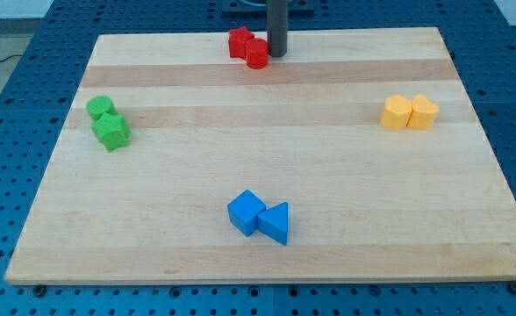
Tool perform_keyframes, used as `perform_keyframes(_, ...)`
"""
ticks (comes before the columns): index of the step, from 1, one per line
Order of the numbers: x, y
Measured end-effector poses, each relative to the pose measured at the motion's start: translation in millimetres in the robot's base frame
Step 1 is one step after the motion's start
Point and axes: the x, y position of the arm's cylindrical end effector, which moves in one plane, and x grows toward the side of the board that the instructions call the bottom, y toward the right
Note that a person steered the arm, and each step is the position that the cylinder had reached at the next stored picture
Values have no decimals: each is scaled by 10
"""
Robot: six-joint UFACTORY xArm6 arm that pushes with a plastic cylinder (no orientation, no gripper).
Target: Move the red circle below the red star
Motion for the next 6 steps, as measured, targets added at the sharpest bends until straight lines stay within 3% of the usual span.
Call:
perform_keyframes(2,-117,346)
perform_keyframes(6,52,62)
